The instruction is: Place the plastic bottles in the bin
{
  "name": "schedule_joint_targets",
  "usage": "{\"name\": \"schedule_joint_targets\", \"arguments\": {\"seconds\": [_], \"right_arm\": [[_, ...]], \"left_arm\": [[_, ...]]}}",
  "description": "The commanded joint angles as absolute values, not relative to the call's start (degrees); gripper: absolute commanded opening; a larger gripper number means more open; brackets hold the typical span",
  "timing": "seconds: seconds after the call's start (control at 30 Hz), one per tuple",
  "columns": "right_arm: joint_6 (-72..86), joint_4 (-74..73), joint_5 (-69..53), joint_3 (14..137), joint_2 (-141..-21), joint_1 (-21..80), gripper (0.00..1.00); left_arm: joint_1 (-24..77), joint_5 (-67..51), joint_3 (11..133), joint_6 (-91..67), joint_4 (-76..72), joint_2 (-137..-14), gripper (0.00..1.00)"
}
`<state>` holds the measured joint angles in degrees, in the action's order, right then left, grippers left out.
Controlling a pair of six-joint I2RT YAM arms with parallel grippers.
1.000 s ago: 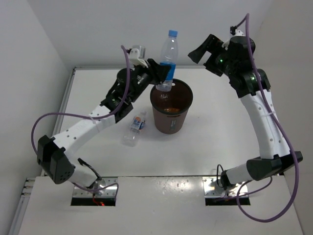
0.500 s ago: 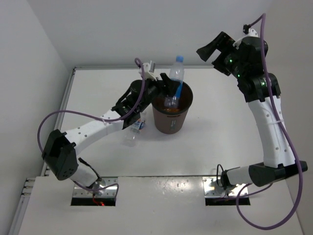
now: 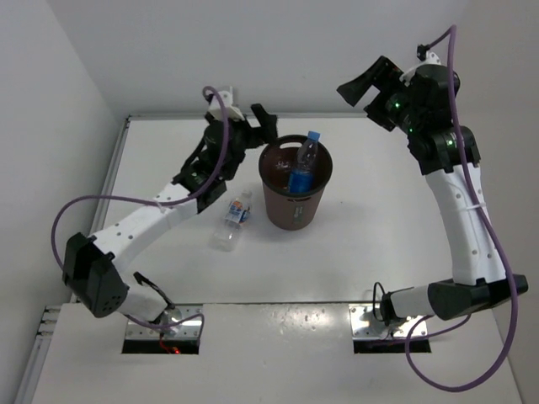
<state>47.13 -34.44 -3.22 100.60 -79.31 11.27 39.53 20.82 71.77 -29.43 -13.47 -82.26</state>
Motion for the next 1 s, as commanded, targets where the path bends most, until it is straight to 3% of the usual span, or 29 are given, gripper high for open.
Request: {"name": "schedule_joint_targets", "arguments": {"seconds": [0.0,0.1,0.4,0.97], "right_arm": [[48.7,-30.3,-5.4,98.9,-78.8,10.9,1.00],[49.2,-29.7,-6.0,97.3,-78.8,10.4,1.00],[50.8,-27.5,-8.3,92.3,-77.2,9.8,1.00],[50.8,-27.5,-10.5,90.5,-77.2,8.3,1.00]], "left_arm": [[33.9,31.7,73.4,-27.2,-4.2,-77.9,1.00],[29.7,21.9,66.4,-24.9,0.5,-75.9,1.00],[25.9,8.8,46.2,-28.4,-3.0,-73.0,1.00],[30.1,3.7,37.8,-27.2,-4.5,-78.2,1.00]]}}
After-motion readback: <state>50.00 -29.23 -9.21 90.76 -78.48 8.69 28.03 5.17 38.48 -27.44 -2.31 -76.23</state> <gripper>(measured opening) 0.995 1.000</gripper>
